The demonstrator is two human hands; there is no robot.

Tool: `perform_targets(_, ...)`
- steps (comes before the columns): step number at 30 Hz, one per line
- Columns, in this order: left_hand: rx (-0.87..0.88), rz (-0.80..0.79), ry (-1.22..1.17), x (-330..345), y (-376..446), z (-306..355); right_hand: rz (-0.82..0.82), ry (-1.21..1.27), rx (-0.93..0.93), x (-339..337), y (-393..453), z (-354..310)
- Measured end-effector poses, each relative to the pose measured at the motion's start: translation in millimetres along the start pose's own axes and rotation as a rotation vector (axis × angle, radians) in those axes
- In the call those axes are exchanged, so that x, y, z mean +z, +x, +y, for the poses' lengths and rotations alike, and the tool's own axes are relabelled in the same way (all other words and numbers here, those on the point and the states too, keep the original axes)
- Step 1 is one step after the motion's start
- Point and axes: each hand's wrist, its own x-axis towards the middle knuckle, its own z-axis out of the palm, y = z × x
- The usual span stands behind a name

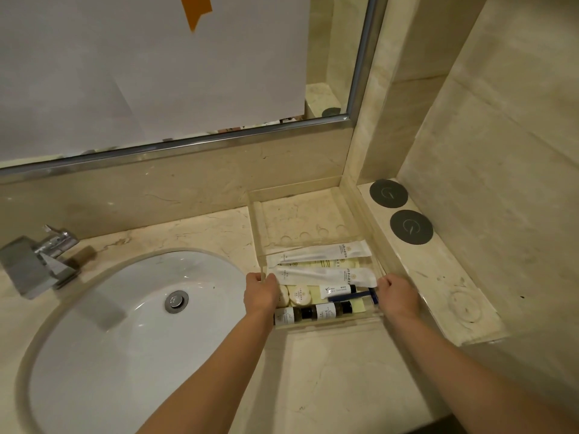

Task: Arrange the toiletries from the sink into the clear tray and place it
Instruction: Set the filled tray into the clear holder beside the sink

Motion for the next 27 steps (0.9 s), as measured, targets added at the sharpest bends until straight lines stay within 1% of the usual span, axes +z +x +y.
perform_targets(6, 0.039, 0.034, 0.038, 3, 2, 3, 0.0, 0.005, 0.006, 3, 7, -6)
perform_targets(10, 0.062, 0.046, 0.041, 3, 7, 9, -0.008, 0.07, 0.013, 7, 9, -12)
perform_targets(20, 0.036, 0.079, 0.032, -6, 17, 14, -0.023, 0.147, 0.063, 19, 1, -12)
perform_targets(27, 0.031, 0.075, 0.034, -1, 5, 3, 0.017, 0.162, 0.026, 13, 4, -12)
